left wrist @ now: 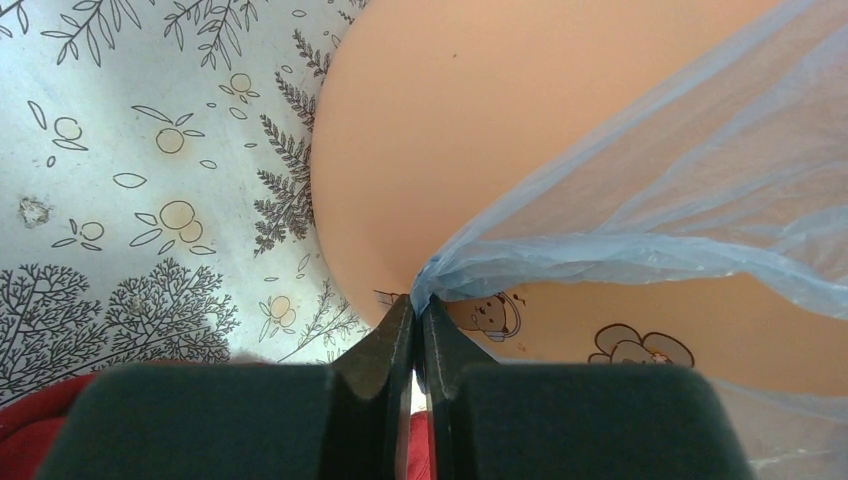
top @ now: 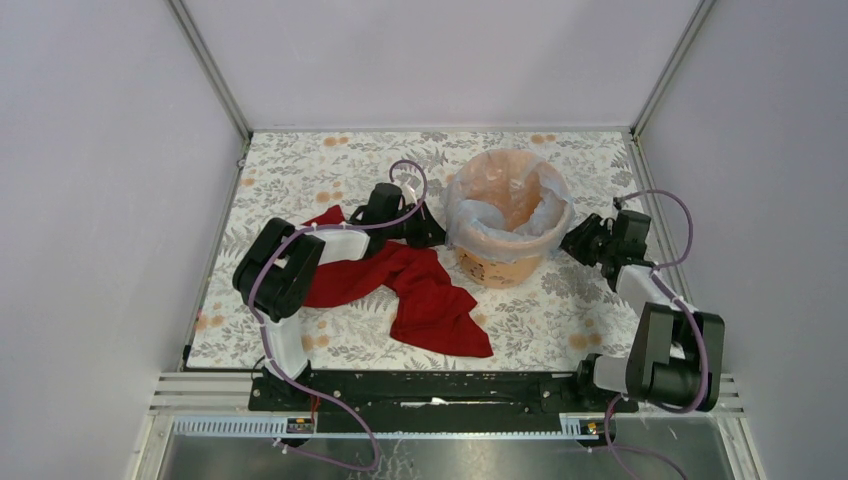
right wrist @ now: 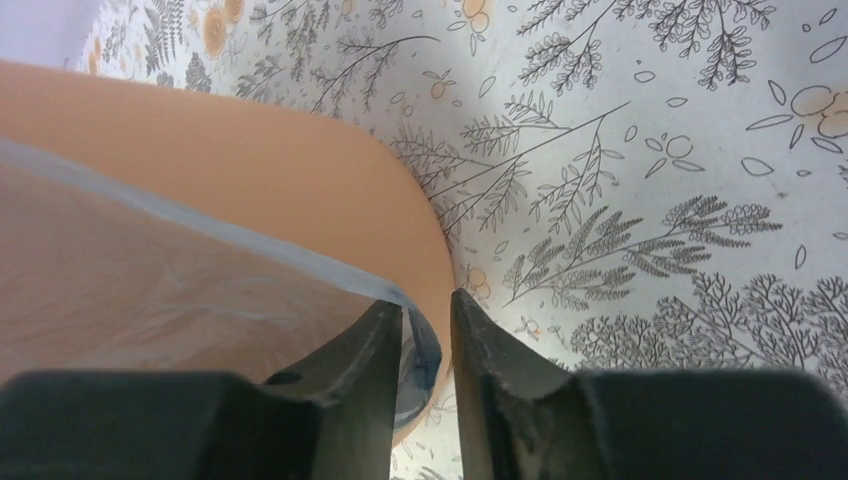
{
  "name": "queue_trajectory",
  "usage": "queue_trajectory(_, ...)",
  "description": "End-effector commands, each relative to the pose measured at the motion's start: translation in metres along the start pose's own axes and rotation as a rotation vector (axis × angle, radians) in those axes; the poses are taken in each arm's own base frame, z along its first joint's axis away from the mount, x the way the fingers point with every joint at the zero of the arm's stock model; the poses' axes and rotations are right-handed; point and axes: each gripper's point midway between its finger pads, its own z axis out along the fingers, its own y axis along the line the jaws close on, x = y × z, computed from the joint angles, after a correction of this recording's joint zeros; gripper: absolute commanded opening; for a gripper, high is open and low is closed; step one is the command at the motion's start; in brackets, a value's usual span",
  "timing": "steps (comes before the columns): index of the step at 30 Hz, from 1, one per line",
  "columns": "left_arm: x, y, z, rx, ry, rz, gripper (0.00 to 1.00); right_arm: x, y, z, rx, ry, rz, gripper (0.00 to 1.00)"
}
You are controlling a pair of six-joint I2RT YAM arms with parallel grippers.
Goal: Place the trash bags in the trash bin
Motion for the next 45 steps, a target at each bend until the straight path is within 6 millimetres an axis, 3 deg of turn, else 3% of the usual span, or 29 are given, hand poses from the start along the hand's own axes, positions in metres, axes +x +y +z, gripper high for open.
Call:
queue_trajectory(1, -0.010, -0.013, 0.005, 0.038, -0.020, 0.044, 0.09, -0.005, -0.005, 0.014, -0.016, -0.023, 0.006, 0.22)
queue_trajectory(4, -0.006, -0.007, 0.008, 0.021, -0.016, 0.041, 0.07, 0.010, -0.023, 0.023, 0.037, 0.017, 0.054, 0.08)
queue_trajectory(7, -0.002, -0.001, 0.010, 0.012, -0.008, 0.032, 0.06, 0.026, -0.035, 0.030, 0.072, 0.075, 0.088, 0.07)
queue_trajectory(10, -0.002, 0.001, 0.010, 0.008, -0.010, 0.034, 0.06, 0.029, -0.041, 0.028, 0.109, 0.097, 0.079, 0.07)
queue_trajectory(13, -0.002, -0.002, 0.008, 0.011, -0.009, 0.041, 0.06, 0.020, -0.046, 0.017, 0.199, 0.113, 0.058, 0.13)
queue_trajectory(15, -0.002, -0.002, 0.008, 0.012, -0.009, 0.044, 0.06, 0.004, -0.044, 0.001, 0.275, 0.085, 0.048, 0.31)
queue_trajectory(17, -0.001, -0.003, 0.007, 0.015, -0.007, 0.044, 0.06, -0.028, -0.028, -0.021, 0.308, -0.009, 0.008, 0.48)
queue_trajectory(20, 0.001, -0.002, 0.007, 0.017, -0.003, 0.044, 0.06, -0.075, -0.009, -0.055, 0.364, -0.154, -0.051, 0.62)
queue_trajectory(23, 0.002, -0.003, 0.006, 0.020, -0.004, 0.042, 0.06, -0.108, 0.020, -0.083, 0.369, -0.220, -0.120, 0.65)
queue_trajectory(26, 0.002, -0.004, 0.005, 0.025, -0.005, 0.043, 0.06, -0.116, 0.075, -0.088, 0.279, -0.258, -0.251, 0.67)
queue_trajectory(31, 0.001, -0.006, 0.004, 0.023, -0.008, 0.051, 0.06, -0.111, 0.160, -0.097, 0.166, -0.257, -0.466, 0.68)
queue_trajectory(34, 0.000, -0.006, 0.004, 0.026, -0.010, 0.050, 0.06, -0.077, 0.199, -0.081, 0.027, -0.076, -0.564, 0.67)
queue_trajectory(36, 0.000, -0.007, 0.004, 0.028, -0.011, 0.051, 0.06, -0.052, 0.212, -0.072, -0.029, 0.009, -0.599, 0.67)
queue_trajectory(39, -0.001, -0.007, 0.004, 0.027, -0.014, 0.052, 0.06, -0.028, 0.213, -0.062, -0.075, 0.062, -0.586, 0.66)
queue_trajectory(41, -0.001, -0.007, 0.004, 0.026, -0.014, 0.052, 0.06, -0.018, 0.204, -0.053, -0.055, 0.116, -0.588, 0.66)
queue_trajectory(43, 0.000, -0.007, 0.003, 0.025, -0.013, 0.053, 0.06, -0.011, 0.184, -0.040, 0.022, 0.171, -0.594, 0.66)
queue_trajectory(45, 0.000, -0.007, 0.003, 0.024, -0.014, 0.055, 0.06, -0.029, 0.148, -0.035, 0.247, 0.122, -0.617, 0.65)
